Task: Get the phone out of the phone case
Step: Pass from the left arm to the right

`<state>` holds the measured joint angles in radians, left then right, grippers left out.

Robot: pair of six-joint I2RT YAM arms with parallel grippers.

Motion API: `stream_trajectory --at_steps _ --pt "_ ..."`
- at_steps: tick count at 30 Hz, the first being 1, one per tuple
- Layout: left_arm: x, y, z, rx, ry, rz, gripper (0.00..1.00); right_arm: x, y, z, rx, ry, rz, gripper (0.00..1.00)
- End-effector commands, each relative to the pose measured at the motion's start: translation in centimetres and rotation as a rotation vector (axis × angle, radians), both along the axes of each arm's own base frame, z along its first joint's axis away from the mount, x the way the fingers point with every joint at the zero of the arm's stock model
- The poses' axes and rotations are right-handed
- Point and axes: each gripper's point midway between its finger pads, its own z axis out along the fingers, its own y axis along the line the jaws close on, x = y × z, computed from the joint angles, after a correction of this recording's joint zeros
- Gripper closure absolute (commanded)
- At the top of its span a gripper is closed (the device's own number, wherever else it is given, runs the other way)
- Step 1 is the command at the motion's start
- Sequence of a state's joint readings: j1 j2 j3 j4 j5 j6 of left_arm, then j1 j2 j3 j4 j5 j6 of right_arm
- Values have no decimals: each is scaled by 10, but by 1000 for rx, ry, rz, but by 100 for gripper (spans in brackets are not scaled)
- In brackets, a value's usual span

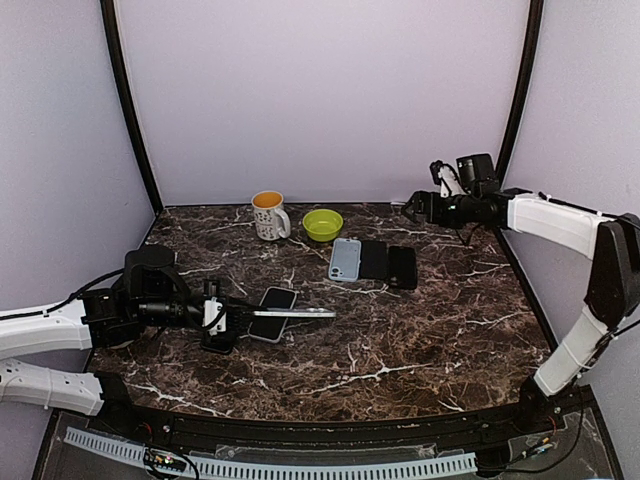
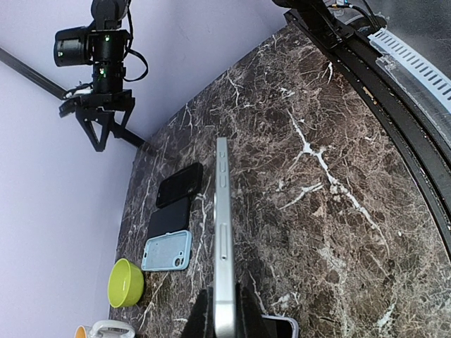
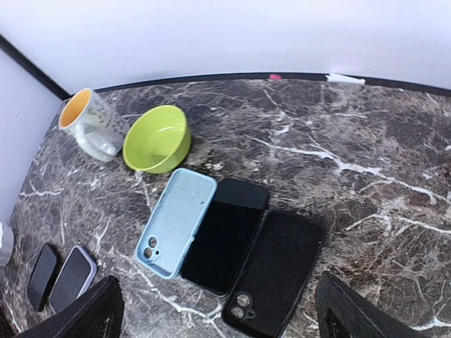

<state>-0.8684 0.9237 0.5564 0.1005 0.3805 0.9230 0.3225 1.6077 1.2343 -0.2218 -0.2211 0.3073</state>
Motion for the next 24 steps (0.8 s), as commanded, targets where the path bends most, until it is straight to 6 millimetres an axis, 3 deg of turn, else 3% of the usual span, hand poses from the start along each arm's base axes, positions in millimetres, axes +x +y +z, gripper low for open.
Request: stream_trajectory --at_steps 1,6,10,18,24 --pt "2 -6 26 -68 -48 -13 100 -23 25 38 -23 -178 112 4" --pt "2 -7 25 -65 -45 -13 100 -82 72 71 -45 -388 337 4" --pt "3 -7 24 -65 -40 -10 100 -133 104 84 -39 -519 548 5" --pt "4 -7 24 -63 -37 -9 100 -248 155 80 -77 -749 947 9" --pt "4 -7 25 -63 -37 -9 100 -292 180 66 -161 -828 1041 9"
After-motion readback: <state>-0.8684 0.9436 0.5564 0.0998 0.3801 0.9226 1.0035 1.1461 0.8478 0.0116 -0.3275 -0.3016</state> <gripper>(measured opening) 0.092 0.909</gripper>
